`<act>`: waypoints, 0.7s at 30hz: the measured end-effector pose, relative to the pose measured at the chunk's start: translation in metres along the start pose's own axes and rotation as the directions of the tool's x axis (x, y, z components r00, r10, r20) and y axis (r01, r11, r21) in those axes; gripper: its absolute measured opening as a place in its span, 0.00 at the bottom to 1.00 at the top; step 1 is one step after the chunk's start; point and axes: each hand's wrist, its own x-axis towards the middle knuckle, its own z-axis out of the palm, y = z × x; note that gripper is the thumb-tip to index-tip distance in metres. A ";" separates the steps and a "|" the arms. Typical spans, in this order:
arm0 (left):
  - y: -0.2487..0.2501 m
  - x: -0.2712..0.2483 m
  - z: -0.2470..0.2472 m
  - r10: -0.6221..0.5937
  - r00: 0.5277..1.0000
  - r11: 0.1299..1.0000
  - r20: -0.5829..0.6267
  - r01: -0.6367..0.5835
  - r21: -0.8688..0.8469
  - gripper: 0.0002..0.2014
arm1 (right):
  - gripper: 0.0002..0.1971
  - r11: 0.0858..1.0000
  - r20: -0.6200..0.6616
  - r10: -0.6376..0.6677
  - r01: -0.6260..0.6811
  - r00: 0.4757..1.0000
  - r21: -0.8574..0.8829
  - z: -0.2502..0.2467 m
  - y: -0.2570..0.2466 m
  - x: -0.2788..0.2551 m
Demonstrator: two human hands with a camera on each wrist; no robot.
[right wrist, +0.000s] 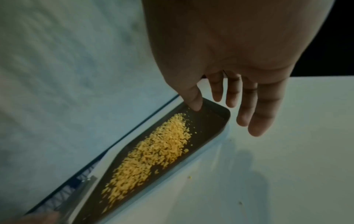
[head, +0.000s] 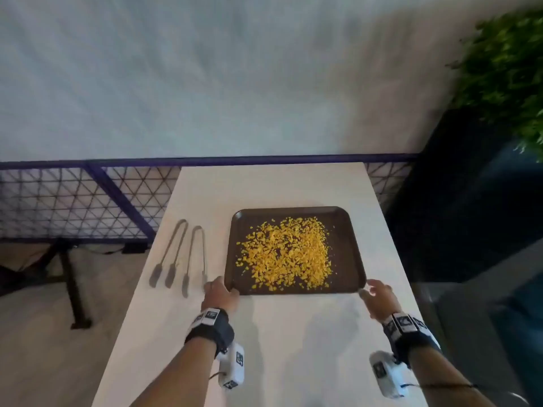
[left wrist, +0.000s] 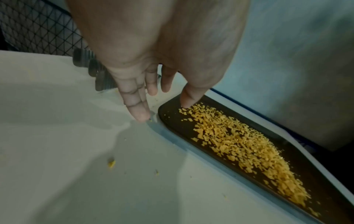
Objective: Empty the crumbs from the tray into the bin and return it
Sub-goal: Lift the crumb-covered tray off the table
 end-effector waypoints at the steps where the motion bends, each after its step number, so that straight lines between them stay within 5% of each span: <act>1: 0.002 0.010 0.001 -0.026 1.000 0.999 0.000 0.026 0.023 0.27 | 0.25 1.000 -0.018 0.026 -0.026 1.000 -0.007 0.005 -0.001 0.010; 11: -0.007 0.070 0.030 -0.139 0.990 0.990 0.027 0.140 -0.016 0.24 | 0.23 0.957 -0.099 0.284 -0.289 0.954 -0.041 0.020 -0.012 0.063; 21: -0.020 0.074 0.026 -0.134 0.990 0.937 0.049 0.142 -0.319 0.26 | 0.17 0.968 -0.092 0.249 -0.251 0.964 -0.017 0.007 -0.023 0.052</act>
